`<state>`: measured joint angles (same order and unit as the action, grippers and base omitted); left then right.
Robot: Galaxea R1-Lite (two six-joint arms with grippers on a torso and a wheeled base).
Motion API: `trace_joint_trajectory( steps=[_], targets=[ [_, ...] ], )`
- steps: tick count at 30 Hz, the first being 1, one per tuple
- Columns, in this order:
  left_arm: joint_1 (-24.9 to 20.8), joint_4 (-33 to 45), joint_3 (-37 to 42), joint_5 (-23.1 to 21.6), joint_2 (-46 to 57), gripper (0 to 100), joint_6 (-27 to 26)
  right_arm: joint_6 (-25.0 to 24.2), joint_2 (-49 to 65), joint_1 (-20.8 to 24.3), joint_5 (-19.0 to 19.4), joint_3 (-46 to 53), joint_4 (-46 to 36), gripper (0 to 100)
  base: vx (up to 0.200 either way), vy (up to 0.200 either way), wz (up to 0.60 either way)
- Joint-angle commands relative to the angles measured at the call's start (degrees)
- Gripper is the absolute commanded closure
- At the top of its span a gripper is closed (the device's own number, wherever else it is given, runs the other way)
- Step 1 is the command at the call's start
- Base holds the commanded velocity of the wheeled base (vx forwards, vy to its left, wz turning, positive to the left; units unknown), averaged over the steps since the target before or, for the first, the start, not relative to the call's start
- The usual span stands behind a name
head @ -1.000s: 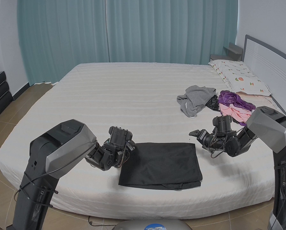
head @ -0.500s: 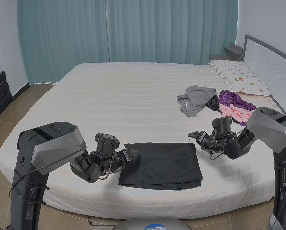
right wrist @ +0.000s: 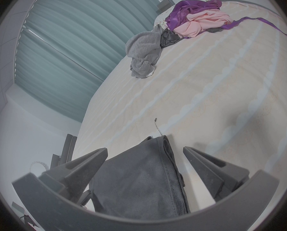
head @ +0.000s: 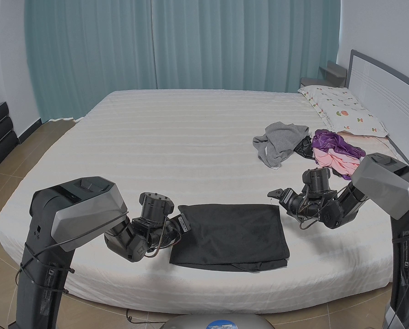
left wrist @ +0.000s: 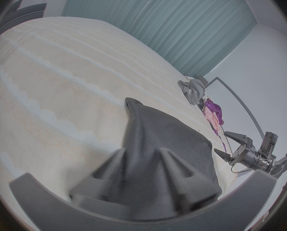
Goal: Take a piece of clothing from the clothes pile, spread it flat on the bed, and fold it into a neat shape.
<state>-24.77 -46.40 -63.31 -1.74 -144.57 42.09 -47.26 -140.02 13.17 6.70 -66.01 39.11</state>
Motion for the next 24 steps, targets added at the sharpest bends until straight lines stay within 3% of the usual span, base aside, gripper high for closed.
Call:
trace_joint_trajectory(
  steps=[1,17,24],
  targets=[
    [0.07,0.08,0.02,1.13,-0.10,100,0.27,-0.02,0.01,0.02,-0.03,0.18,0.00,0,0.000,0.000,0.00],
    [-0.10,1.22,2.92,7.19,1.83,100,2.99,-0.02,0.28,-0.07,-0.11,0.53,0.00,0,0.000,0.000,0.00],
    [-0.01,1.22,2.84,7.28,2.54,100,3.43,0.07,0.19,-0.16,-0.11,0.62,-0.08,0,0.000,0.000,0.00]
  ],
)
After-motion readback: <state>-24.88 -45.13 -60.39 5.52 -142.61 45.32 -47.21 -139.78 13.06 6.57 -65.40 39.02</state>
